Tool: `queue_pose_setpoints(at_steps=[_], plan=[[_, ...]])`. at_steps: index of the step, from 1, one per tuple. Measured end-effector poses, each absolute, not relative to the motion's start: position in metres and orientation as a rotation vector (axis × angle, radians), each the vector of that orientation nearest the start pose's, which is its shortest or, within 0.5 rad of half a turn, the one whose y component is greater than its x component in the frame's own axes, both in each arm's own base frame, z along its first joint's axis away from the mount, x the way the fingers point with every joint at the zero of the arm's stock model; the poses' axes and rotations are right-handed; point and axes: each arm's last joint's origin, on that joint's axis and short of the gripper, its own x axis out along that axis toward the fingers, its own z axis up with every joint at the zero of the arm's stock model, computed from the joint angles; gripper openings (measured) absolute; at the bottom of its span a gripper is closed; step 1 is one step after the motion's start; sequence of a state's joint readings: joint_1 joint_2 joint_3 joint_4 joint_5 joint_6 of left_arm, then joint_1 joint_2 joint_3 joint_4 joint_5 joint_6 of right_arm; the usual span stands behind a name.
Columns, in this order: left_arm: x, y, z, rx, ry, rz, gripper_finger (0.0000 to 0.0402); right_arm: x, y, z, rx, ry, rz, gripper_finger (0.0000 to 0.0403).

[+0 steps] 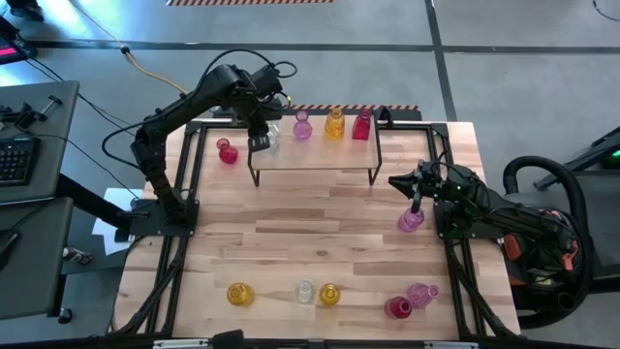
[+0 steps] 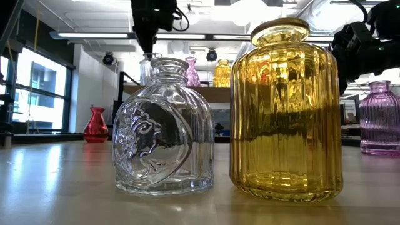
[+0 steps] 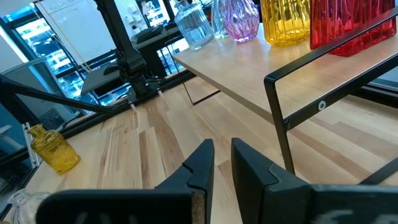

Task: Sort vases onto shelf
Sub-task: Put the left transparent vase on the shelf aligned with the other transparent vase

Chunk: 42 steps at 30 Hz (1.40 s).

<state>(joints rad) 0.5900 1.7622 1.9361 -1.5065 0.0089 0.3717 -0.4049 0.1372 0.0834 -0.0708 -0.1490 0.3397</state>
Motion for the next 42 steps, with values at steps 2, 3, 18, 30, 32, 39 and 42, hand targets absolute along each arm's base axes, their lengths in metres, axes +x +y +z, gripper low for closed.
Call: queue_pose_setpoints(at_steps=[2,3,18,30,32,39,42], plan=[[0.2696,0.1803,0.3702,-0.084,1.346,0.247,0.0032,0.0954,-0.0362,0.1744,0.372,0.076,-0.274,0.0037],[0.2697,0.1805,0.3702,-0.080,1.346,0.251,0.0032,0.0954,-0.0362,0.1744,0.372,0.076,-0.274,0.0037],[0.2724,0.1827,0.3707,-0.064,1.319,0.272,0.0033,0.0954,-0.0362,0.1744,0.372,0.076,-0.274,0.0037],[0.2711,0.1816,0.3704,-0.092,1.330,0.284,0.0033,0.0954,-0.0362,0.1744,0.372,0.076,-0.274,0.0037],[0.2705,0.1813,0.3702,-0.094,1.337,0.281,0.0033,0.0954,-0.0362,0.1743,0.372,0.076,-0.274,0.0037],[0.2696,0.1809,0.3702,-0.093,1.347,0.284,0.0033,0.0954,-0.0362,0.1744,0.372,0.076,-0.274,0.0037],[0.2697,0.1810,0.3703,-0.090,1.348,0.288,0.0033,0.0954,-0.0362,0.1743,0.372,0.076,-0.274,0.0037]])
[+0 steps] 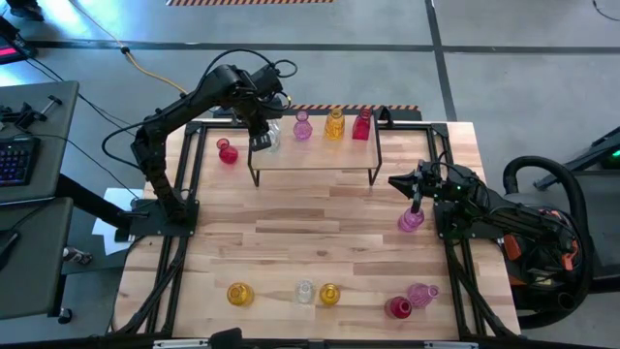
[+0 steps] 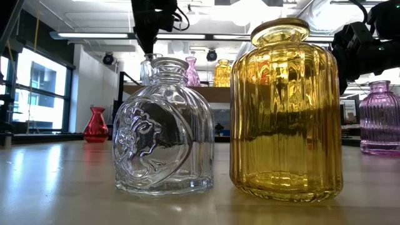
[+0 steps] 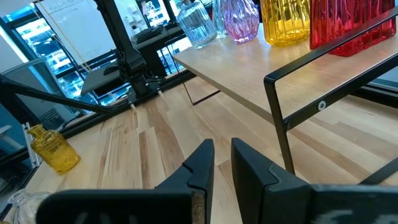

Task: Sort vases onto shelf
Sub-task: Put the left transparent vase on the shelf aligned with the other transparent vase

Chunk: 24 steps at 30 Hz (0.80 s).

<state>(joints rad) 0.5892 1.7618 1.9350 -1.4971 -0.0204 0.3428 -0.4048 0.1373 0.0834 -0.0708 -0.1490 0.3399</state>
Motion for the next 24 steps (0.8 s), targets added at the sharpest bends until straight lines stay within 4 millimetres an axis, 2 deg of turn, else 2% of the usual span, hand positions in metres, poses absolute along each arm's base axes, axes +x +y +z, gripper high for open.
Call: queue_pose_setpoints(at_steps=[6,14,24], plan=[[0.2700,0.1813,0.3704,-0.088,1.345,0.292,0.0037,0.0955,-0.0362,0.1743,0.372,0.076,-0.274,0.0037],[0.2707,0.1826,0.3705,-0.058,1.344,0.301,0.0081,0.0954,-0.0362,0.1743,0.372,0.076,-0.274,0.0037],[0.2731,0.1838,0.3713,-0.041,1.321,0.312,0.0083,0.0954,-0.0362,0.1744,0.372,0.076,-0.273,0.0037]])
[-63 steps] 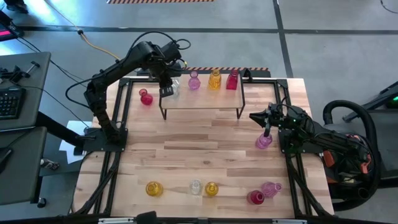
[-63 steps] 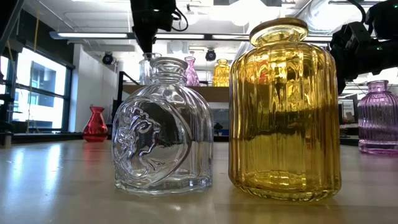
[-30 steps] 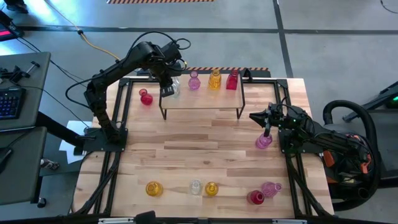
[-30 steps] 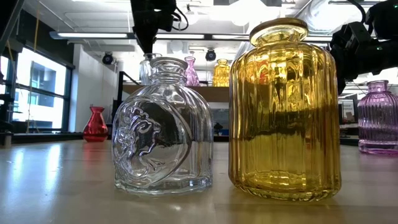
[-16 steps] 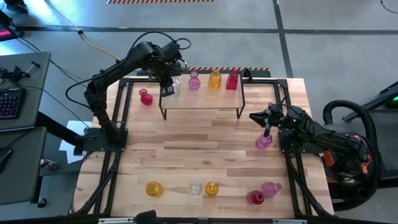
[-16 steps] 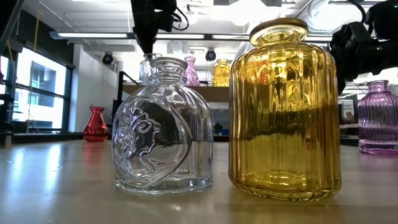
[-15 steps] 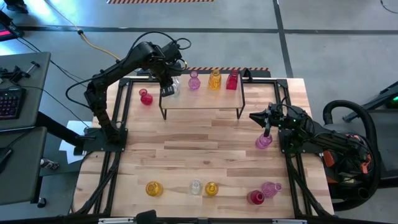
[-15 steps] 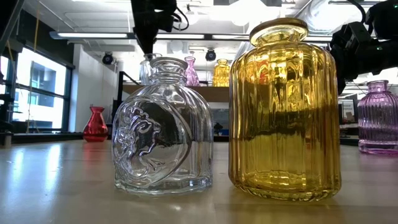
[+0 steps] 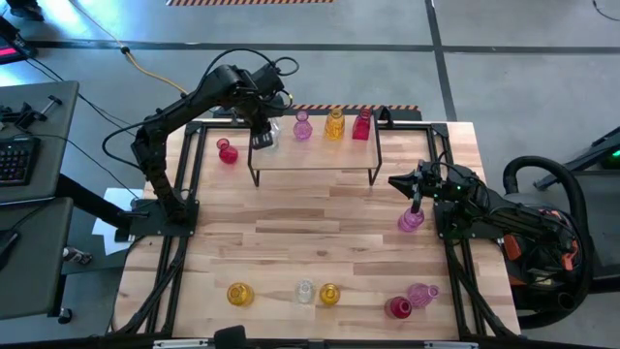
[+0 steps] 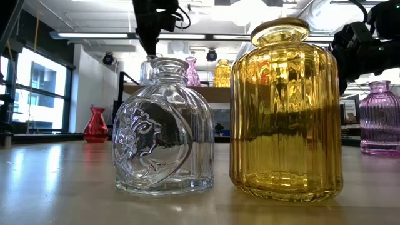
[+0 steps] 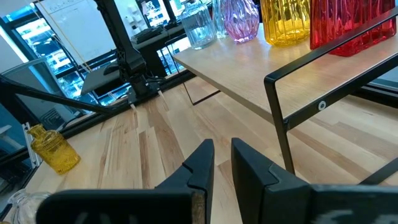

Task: Sort vases onto shelf
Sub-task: Put the left transparent vase on the shelf aligned with the other transparent vase

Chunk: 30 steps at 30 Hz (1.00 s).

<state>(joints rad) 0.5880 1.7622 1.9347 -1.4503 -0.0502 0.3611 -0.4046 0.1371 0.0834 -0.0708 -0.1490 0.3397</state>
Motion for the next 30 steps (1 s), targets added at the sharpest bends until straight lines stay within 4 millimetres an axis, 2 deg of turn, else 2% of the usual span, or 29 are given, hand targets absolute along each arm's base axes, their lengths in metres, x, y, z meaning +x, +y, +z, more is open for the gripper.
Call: queue_pose_setpoints(at_steps=[13,25,30], plan=[[0.272,0.184,0.372,-0.049,1.321,0.336,0.0083,0.095,-0.036,0.174,0.372,0.076,-0.274,0.0037],[0.263,0.178,0.384,-0.030,1.288,0.358,0.0083,0.095,-0.036,0.174,0.372,0.076,-0.274,0.0037],[0.255,0.168,0.396,-0.008,1.250,0.359,0.0083,0.095,-0.036,0.174,0.372,0.076,-0.274,0.0037]])
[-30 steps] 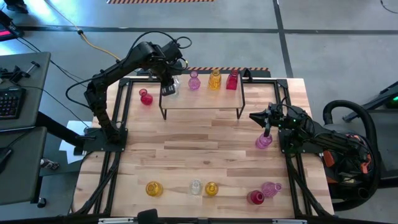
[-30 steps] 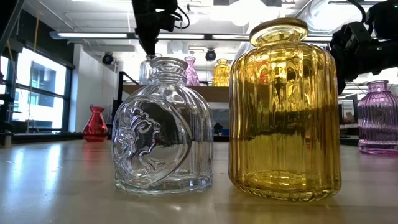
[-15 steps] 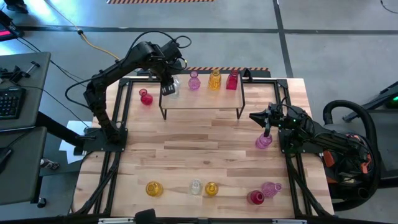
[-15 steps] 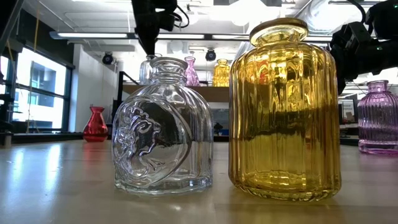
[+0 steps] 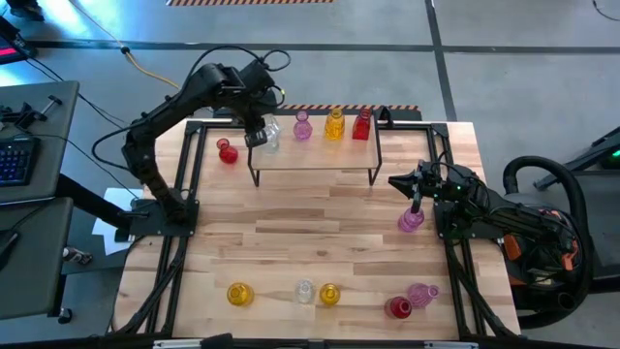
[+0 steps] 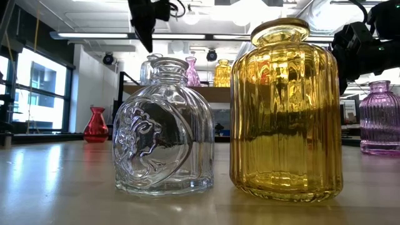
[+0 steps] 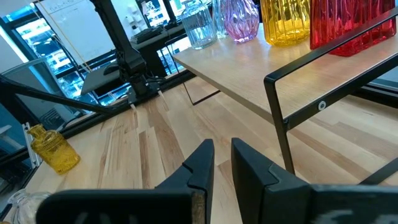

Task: Sort vases onto shelf
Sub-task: Put the left transparent vase on the shelf aligned with the other transparent vase, then put the right yellow vase on the shelf aligned with the other yellow vase

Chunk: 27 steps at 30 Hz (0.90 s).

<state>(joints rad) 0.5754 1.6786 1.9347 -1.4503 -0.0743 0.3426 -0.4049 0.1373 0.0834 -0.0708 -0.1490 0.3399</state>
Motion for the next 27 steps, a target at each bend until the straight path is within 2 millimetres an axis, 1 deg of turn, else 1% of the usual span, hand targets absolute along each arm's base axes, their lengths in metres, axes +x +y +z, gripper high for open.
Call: queue_pose_setpoints(at_steps=[7,11,18,22,27], plan=[[0.245,0.144,0.416,0.031,1.183,0.365,0.0083,0.095,-0.036,0.174,0.372,0.076,-0.273,0.0037],[0.247,0.129,0.419,0.021,1.163,0.357,0.0083,0.095,-0.036,0.174,0.372,0.076,-0.274,0.0037],[0.260,0.099,0.417,0.015,1.163,0.298,0.0083,0.095,-0.036,0.174,0.372,0.076,-0.274,0.0037],[0.269,0.076,0.417,0.039,1.147,0.252,0.0083,0.095,-0.036,0.174,0.372,0.076,-0.274,0.0037],[0.285,0.044,0.413,0.105,1.127,0.193,0.0083,0.095,-0.036,0.174,0.372,0.076,-0.274,0.0037]])
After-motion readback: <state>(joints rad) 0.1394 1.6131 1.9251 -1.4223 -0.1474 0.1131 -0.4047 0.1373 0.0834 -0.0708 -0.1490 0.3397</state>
